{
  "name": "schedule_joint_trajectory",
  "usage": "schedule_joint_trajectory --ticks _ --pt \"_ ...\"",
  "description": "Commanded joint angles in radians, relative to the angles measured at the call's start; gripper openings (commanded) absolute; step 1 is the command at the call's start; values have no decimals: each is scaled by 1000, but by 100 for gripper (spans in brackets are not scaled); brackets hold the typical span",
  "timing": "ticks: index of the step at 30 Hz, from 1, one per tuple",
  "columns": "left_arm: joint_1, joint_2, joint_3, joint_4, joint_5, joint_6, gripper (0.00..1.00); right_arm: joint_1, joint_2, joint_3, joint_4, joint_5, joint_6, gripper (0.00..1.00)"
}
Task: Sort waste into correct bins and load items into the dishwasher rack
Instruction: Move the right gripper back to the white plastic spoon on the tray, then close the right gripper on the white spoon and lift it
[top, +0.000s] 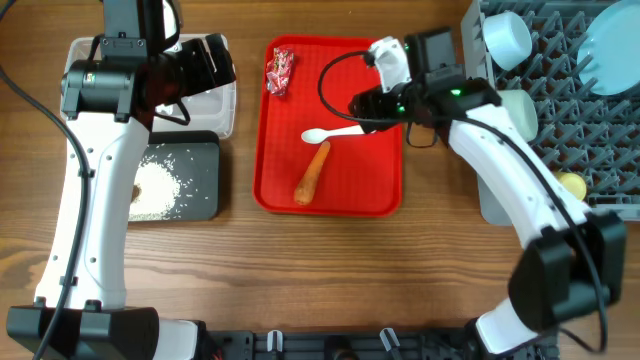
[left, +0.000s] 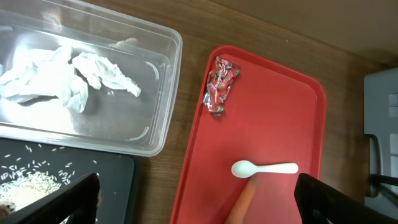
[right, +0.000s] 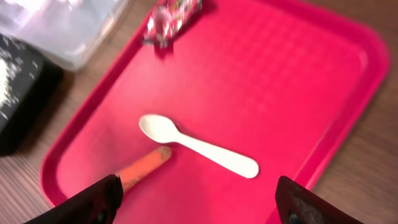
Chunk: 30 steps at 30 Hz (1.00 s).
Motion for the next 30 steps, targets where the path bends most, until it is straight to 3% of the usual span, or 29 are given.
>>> schedule_joint_trajectory --ticks 1,17,22,30 --pt "4 8 -3 2 -6 -9 100 3 115 13 3 -27 -85 80" --pt "4 8 -3 2 -6 -9 100 5 308 13 130 -69 -382 73" --pt "3 8 -3 2 -6 -9 100 5 350 13 180 -76 -390 71" --pt "3 8 -3 2 -6 -9 100 6 381 12 192 -141 -435 58"
